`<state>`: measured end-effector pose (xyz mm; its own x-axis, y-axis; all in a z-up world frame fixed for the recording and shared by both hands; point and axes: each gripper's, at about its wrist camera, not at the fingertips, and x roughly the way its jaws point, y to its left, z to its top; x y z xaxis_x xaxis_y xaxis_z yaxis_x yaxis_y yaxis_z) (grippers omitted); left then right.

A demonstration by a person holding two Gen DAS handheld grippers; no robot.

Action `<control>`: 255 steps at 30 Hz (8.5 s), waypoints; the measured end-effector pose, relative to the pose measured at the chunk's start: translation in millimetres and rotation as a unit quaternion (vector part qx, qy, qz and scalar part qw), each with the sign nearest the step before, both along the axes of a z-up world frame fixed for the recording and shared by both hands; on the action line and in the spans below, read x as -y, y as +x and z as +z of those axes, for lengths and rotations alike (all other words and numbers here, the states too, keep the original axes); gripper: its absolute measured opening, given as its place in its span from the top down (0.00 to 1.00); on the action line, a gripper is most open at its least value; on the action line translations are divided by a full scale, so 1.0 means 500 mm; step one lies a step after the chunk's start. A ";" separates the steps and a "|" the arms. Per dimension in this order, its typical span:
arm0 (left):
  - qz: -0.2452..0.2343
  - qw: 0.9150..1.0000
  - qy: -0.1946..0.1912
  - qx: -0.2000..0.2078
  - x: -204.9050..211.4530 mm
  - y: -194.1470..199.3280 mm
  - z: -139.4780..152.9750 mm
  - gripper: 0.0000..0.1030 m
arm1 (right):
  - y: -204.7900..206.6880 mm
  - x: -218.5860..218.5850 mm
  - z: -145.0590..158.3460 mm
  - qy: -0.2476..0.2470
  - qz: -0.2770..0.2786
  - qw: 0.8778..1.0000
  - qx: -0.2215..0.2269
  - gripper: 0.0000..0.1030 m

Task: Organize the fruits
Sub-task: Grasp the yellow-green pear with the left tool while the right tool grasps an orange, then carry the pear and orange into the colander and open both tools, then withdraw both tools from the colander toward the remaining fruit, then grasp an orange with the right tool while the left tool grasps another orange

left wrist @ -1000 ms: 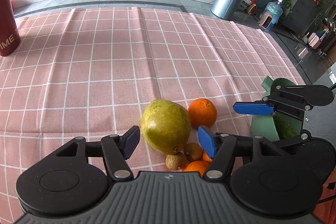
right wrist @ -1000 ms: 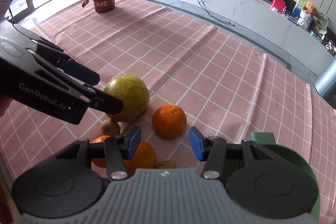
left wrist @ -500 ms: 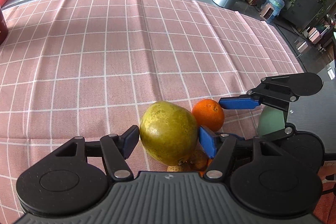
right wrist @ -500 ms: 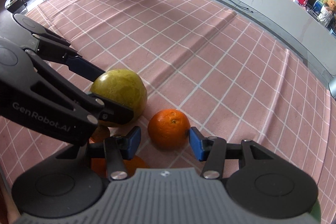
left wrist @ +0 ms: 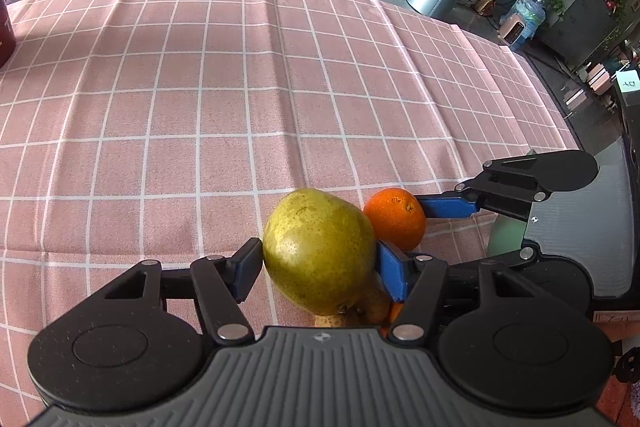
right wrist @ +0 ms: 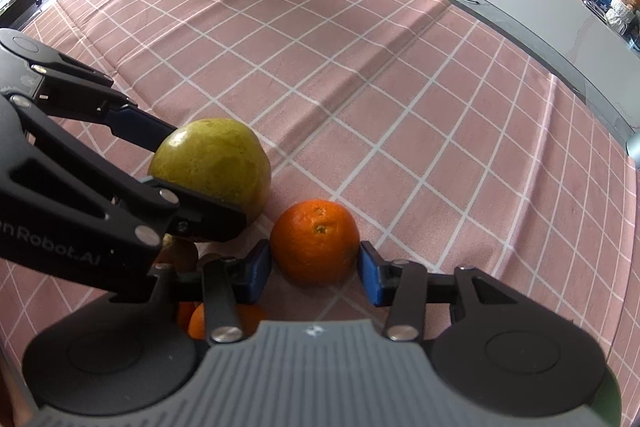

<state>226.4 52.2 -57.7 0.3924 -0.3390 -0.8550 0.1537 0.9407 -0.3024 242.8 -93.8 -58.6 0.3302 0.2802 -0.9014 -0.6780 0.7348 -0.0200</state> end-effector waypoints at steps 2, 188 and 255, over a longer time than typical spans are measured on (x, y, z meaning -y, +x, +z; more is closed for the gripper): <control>0.008 1.000 0.003 -0.004 -0.003 -0.001 0.002 0.32 | -0.002 0.001 0.005 0.004 0.000 1.000 0.000 0.59; -0.083 0.994 0.040 0.061 0.053 -0.183 0.020 0.41 | -0.306 0.085 0.104 0.044 0.017 0.991 0.128 0.65; -0.049 0.993 -0.033 0.100 0.085 -0.188 0.144 0.58 | -0.329 0.126 0.176 0.018 -0.006 0.978 0.209 0.70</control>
<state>132.3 9.7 14.2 0.5140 -0.4371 -0.7381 0.3059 0.8973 -0.3183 78.4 -156.7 29.3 0.6717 0.3023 -0.6763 -0.6066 0.7485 -0.2679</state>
